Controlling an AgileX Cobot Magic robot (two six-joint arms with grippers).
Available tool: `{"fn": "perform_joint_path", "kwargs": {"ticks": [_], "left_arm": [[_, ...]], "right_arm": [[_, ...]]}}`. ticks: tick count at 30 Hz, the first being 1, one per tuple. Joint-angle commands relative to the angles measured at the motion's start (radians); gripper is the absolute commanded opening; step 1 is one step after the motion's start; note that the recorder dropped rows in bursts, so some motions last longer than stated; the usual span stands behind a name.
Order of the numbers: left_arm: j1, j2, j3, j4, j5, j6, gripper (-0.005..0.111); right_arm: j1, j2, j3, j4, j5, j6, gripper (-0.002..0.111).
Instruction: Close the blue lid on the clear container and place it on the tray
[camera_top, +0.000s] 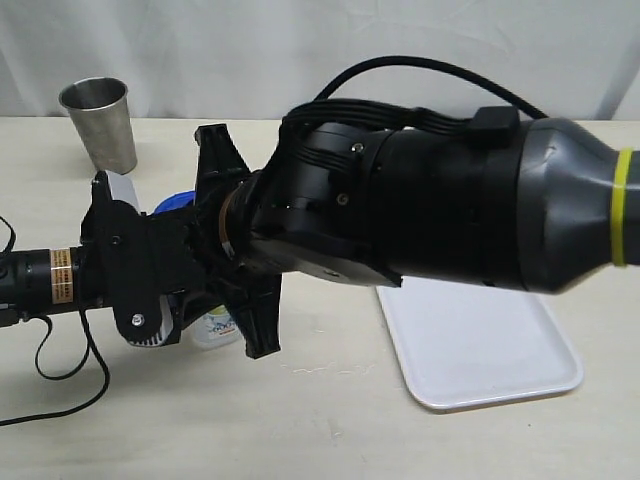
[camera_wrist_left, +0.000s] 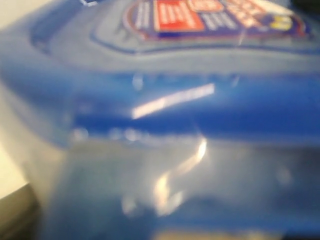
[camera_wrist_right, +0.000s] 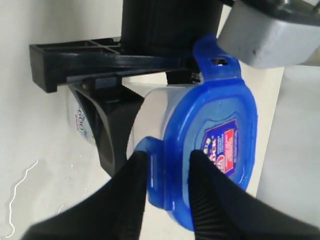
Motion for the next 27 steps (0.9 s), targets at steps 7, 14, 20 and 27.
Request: {"fn": "perform_joint_path", "kwargs": {"ticks": [7, 14, 20, 27], "left_arm": [[-0.011, -0.006, -0.006, 0.009, -0.064, -0.029, 0.000], [-0.011, -0.006, -0.006, 0.009, -0.064, -0.031, 0.000], [-0.011, -0.006, -0.006, 0.009, -0.064, -0.031, 0.000], [-0.011, -0.006, -0.006, 0.009, -0.064, -0.031, 0.000]], "right_arm": [[0.000, 0.178, 0.075, 0.265, 0.120, 0.005, 0.023], [0.000, 0.192, 0.077, 0.187, 0.152, 0.064, 0.023], [0.000, 0.121, 0.077, 0.163, 0.164, 0.090, 0.023], [0.000, 0.025, 0.077, 0.203, 0.200, 0.085, 0.033]]}}
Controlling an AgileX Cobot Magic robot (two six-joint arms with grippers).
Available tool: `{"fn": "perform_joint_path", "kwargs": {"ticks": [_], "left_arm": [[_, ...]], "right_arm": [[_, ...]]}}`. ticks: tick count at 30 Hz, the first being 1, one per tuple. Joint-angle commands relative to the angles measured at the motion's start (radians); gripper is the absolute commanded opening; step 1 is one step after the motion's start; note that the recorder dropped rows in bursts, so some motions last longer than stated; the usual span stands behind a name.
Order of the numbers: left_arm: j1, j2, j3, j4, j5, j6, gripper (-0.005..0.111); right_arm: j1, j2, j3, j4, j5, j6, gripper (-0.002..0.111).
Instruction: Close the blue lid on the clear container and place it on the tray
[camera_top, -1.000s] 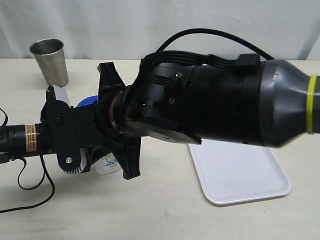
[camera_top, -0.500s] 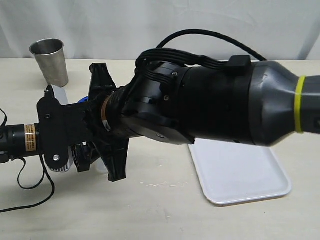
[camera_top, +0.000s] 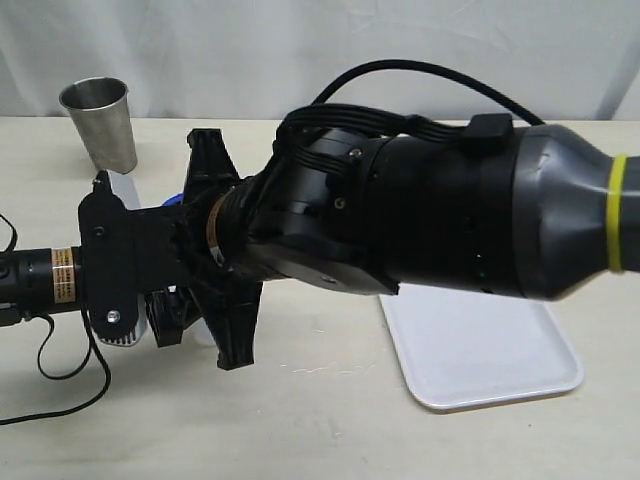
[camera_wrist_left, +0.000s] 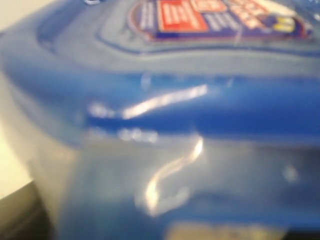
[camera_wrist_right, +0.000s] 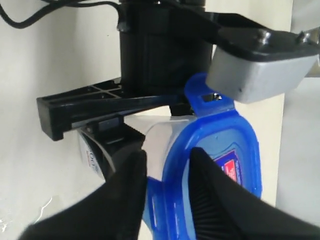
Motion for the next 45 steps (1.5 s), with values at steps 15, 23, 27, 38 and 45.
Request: {"fn": "perform_joint_path", "kwargs": {"ticks": [15, 23, 27, 38, 45], "left_arm": [[-0.011, -0.008, -0.004, 0.014, -0.065, -0.047, 0.000], [-0.011, -0.008, -0.004, 0.014, -0.065, -0.047, 0.000], [-0.011, -0.008, -0.004, 0.014, -0.065, -0.047, 0.000], [-0.011, -0.008, -0.004, 0.022, -0.065, -0.046, 0.000], [-0.011, -0.008, -0.004, 0.022, -0.065, -0.046, 0.000]], "right_arm": [[-0.045, -0.060, 0.070, 0.132, 0.317, 0.025, 0.040], [-0.045, -0.060, 0.070, 0.136, 0.277, -0.021, 0.023], [-0.045, -0.060, 0.070, 0.136, 0.266, -0.021, 0.023], [-0.039, 0.002, 0.074, 0.163, 0.260, -0.039, 0.023], [-0.011, 0.086, 0.074, 0.159, 0.255, -0.038, 0.023]]}}
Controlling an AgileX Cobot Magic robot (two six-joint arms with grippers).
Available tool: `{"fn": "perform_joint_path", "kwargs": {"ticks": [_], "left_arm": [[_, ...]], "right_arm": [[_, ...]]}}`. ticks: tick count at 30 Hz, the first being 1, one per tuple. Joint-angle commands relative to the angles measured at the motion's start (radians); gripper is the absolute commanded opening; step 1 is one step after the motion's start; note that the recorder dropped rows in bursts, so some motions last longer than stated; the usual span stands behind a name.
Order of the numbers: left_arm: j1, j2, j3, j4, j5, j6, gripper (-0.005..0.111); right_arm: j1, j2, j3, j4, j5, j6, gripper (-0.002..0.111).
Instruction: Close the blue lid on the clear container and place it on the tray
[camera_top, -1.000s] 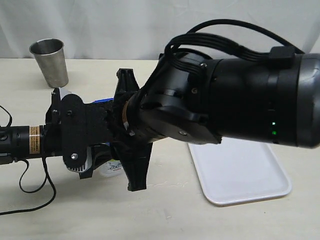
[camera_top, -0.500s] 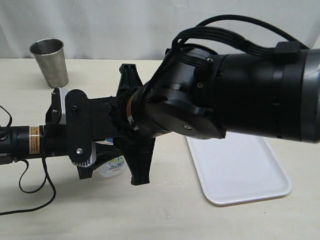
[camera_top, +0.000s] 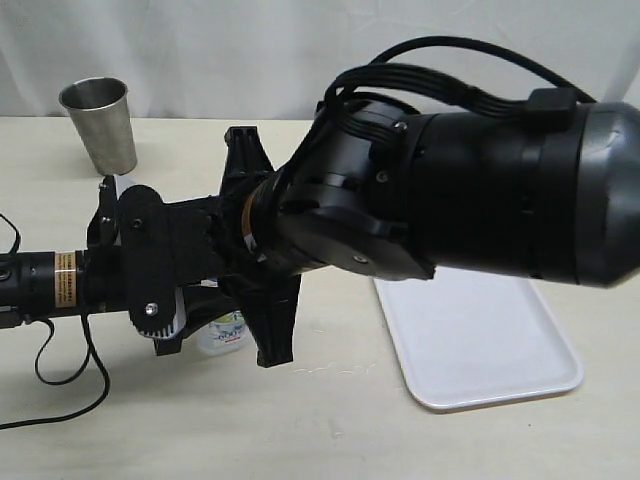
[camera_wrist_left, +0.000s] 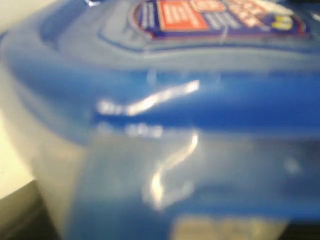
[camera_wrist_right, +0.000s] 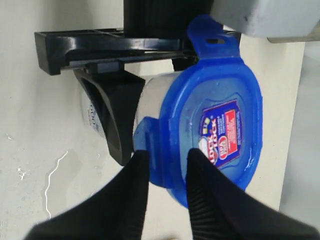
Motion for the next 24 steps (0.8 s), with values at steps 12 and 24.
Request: {"fn": "perform_joint_path", "kwargs": {"ticks": [12, 24], "left_arm": [[-0.002, -0.008, -0.004, -0.025, -0.051, -0.028, 0.000], [-0.002, -0.008, -0.004, -0.024, -0.051, -0.031, 0.000]], "right_arm": [[0.009, 0.196, 0.055, 0.120, 0.120, 0.030, 0.018], [0.009, 0.261, 0.055, 0.116, 0.091, 0.066, 0.016]]}}
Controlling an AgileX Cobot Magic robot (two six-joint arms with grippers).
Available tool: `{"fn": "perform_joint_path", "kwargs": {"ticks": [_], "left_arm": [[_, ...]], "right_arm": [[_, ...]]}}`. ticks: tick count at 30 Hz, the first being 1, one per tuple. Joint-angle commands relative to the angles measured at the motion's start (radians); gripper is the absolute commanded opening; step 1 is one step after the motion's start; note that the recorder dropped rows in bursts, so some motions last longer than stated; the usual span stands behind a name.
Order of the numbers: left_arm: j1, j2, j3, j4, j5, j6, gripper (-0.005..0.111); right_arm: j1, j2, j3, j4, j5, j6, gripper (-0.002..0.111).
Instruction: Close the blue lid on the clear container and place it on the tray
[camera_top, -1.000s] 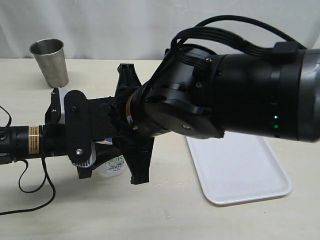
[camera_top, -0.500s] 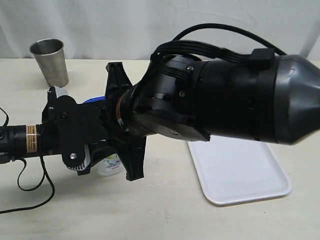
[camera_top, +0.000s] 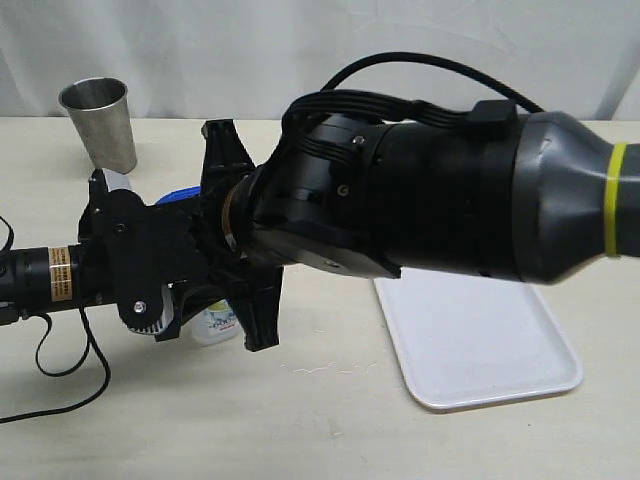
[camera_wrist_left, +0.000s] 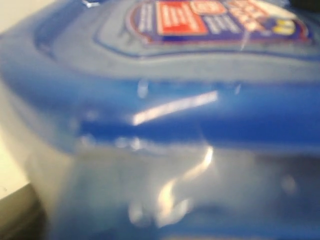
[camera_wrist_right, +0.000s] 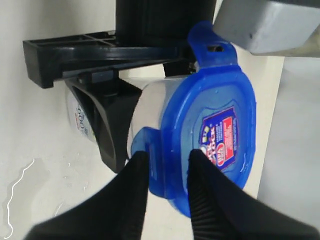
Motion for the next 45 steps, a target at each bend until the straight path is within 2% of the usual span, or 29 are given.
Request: {"fn": "perform_joint_path", "kwargs": {"ticks": [1, 5, 8, 21, 25, 32, 36, 45], "left_arm": [[-0.016, -0.008, -0.004, 0.023, -0.065, -0.021, 0.000], [-0.016, -0.008, -0.004, 0.023, -0.065, -0.023, 0.000], [-0.016, -0.008, -0.004, 0.023, -0.065, -0.023, 0.000], [-0.016, -0.008, -0.004, 0.023, -0.065, -0.024, 0.000], [-0.016, -0.008, -0.004, 0.023, -0.065, -0.024, 0.000], [-0.016, -0.008, -0.004, 0.023, -0.065, -0.024, 0.000], [-0.016, -0.008, -0.004, 0.023, -0.065, -0.024, 0.000], [-0.016, -0.008, -0.004, 0.025, -0.065, -0.024, 0.000]], "right_arm": [[0.003, 0.195, 0.089, 0.204, 0.136, 0.057, 0.016], [0.003, 0.199, 0.089, 0.204, 0.134, 0.062, 0.013], [0.003, 0.206, 0.089, 0.206, 0.118, 0.068, 0.004], [0.003, 0.251, 0.090, 0.251, 0.123, 0.058, 0.004], [0.003, 0.251, 0.090, 0.097, 0.117, 0.229, 0.004], [0.009, 0.251, 0.090, 0.011, 0.086, 0.310, 0.004], [0.037, 0.251, 0.090, -0.141, 0.085, 0.455, 0.004], [0.044, 0.243, 0.090, -0.099, 0.097, 0.411, 0.004]]}}
